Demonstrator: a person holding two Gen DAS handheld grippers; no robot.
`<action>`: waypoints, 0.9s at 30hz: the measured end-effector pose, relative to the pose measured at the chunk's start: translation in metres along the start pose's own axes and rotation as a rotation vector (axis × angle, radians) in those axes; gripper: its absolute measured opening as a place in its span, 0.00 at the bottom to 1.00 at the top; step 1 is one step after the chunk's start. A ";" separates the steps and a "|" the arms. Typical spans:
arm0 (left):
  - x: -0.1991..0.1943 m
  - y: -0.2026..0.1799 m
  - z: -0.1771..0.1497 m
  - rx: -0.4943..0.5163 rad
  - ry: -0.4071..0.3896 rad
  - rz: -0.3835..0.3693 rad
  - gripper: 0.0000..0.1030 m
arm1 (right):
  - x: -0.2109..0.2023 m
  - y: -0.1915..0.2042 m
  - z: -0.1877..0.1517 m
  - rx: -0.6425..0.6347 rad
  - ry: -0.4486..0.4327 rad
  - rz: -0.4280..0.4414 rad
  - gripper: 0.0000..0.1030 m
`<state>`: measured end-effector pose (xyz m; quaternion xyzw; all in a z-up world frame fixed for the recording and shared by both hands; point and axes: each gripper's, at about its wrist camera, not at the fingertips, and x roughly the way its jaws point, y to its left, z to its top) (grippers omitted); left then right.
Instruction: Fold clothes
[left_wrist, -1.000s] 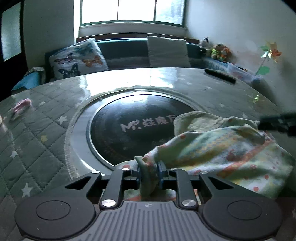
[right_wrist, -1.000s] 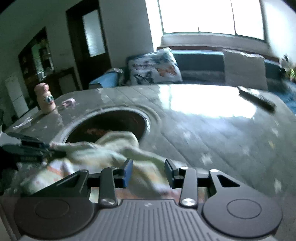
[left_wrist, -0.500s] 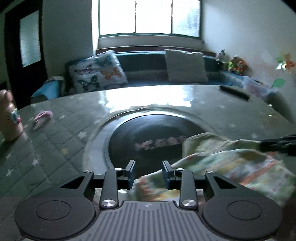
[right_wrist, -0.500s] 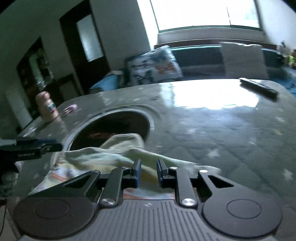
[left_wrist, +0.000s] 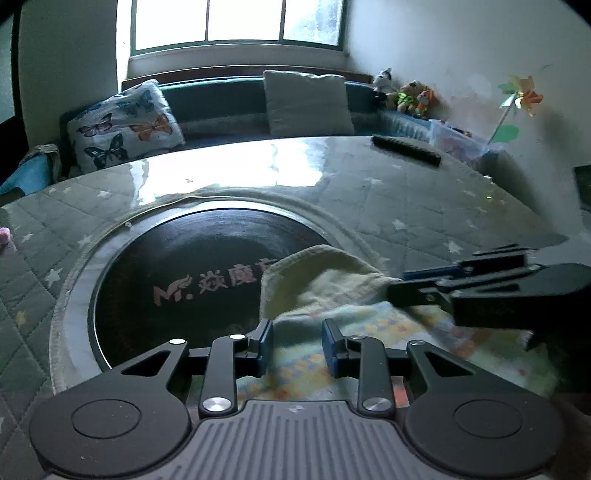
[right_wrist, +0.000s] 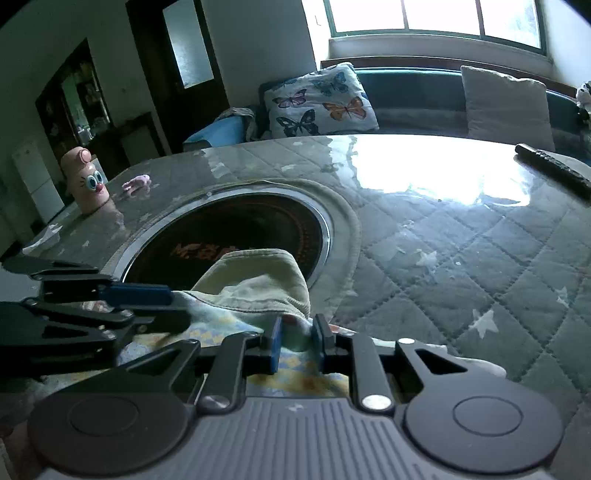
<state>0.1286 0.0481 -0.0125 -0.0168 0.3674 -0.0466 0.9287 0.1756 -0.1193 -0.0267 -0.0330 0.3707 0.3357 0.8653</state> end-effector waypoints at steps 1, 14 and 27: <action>0.002 0.002 0.000 -0.009 0.007 0.000 0.31 | 0.001 0.000 0.000 -0.007 0.000 -0.006 0.17; -0.020 0.006 -0.003 -0.037 -0.015 0.006 0.32 | -0.024 0.047 -0.010 -0.210 -0.023 0.067 0.18; -0.075 -0.010 -0.049 -0.013 -0.095 0.015 0.42 | -0.054 0.099 -0.065 -0.341 -0.037 0.145 0.24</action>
